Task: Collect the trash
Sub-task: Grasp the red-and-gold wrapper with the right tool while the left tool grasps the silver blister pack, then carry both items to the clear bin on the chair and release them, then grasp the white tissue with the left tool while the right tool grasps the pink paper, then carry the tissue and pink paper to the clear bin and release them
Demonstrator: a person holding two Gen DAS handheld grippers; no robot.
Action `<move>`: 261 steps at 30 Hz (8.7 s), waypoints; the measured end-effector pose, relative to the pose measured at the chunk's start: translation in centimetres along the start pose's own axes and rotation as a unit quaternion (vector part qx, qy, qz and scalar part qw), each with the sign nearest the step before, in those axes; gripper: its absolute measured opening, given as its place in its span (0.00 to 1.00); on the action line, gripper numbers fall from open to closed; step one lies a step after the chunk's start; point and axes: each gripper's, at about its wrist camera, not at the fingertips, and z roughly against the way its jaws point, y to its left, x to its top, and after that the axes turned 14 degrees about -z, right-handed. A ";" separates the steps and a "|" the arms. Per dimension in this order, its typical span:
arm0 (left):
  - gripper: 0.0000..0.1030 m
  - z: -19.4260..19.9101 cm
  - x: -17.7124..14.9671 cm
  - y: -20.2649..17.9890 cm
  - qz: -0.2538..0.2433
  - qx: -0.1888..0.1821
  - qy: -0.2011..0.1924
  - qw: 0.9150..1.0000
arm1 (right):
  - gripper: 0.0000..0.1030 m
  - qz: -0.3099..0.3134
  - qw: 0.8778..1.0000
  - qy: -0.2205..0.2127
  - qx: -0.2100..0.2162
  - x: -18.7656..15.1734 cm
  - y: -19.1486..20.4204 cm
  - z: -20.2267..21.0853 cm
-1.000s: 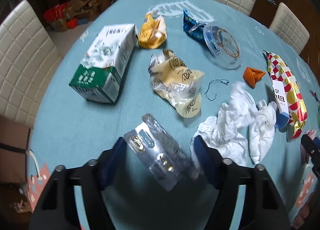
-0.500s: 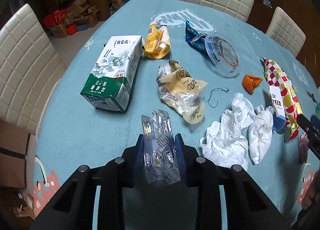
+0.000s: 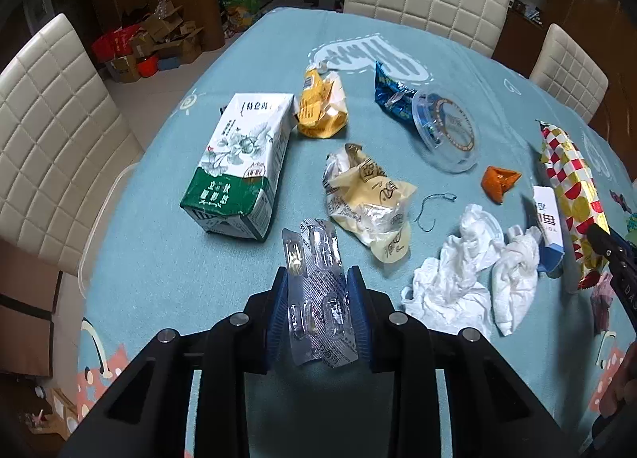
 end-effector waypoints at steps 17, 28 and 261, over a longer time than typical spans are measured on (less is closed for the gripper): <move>0.29 5.5 -3.5 7.2 0.026 0.033 -0.050 0.998 | 0.18 0.111 0.987 0.000 0.113 -3.3 12.5 5.8; 0.29 6.8 -6.0 19.0 0.098 0.093 -0.043 0.990 | 0.18 0.239 0.946 0.000 0.219 -5.1 26.5 7.4; 0.75 4.5 -10.3 28.6 0.225 0.129 -0.001 0.966 | 0.94 0.255 0.929 0.020 0.266 -1.4 38.7 1.3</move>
